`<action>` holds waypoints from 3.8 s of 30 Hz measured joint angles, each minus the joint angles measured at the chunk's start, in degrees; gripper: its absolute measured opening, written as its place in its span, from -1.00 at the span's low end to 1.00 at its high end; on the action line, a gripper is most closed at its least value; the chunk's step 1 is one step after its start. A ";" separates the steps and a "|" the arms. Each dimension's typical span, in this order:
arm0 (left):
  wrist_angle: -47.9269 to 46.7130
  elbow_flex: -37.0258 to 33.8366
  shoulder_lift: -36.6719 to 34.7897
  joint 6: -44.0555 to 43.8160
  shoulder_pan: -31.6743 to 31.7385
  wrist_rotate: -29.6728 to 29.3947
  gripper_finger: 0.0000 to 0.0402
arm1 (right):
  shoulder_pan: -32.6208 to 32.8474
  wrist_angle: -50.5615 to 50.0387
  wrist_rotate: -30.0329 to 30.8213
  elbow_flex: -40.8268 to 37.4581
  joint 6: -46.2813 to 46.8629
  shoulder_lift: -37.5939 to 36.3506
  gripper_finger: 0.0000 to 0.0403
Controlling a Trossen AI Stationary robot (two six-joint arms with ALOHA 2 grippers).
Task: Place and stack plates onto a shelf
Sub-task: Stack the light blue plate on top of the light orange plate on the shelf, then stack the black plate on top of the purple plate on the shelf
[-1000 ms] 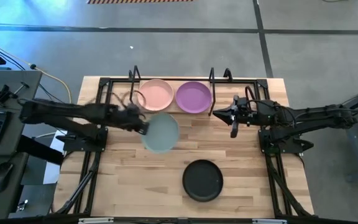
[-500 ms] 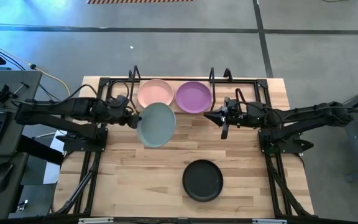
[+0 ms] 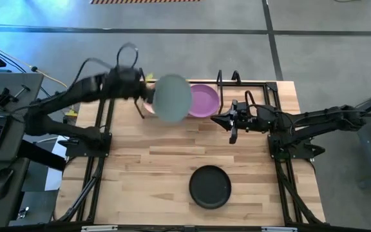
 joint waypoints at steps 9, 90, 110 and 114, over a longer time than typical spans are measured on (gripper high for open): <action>-12.35 19.01 20.97 14.61 18.30 0.87 -1.00 | 0.15 0.06 -0.16 0.00 0.78 0.00 -1.00; 38.93 -21.13 -13.27 18.07 -27.45 -9.45 -0.39 | 0.48 0.94 0.08 -0.01 3.05 -0.02 -1.00; 46.98 -37.02 -27.33 22.06 -29.66 -13.57 -0.39 | 0.48 4.65 0.10 -0.02 -0.46 -0.02 -1.00; 47.02 -37.02 -27.30 21.15 -29.55 -13.52 -0.39 | 0.48 4.64 0.10 -0.02 -0.46 -0.02 -1.00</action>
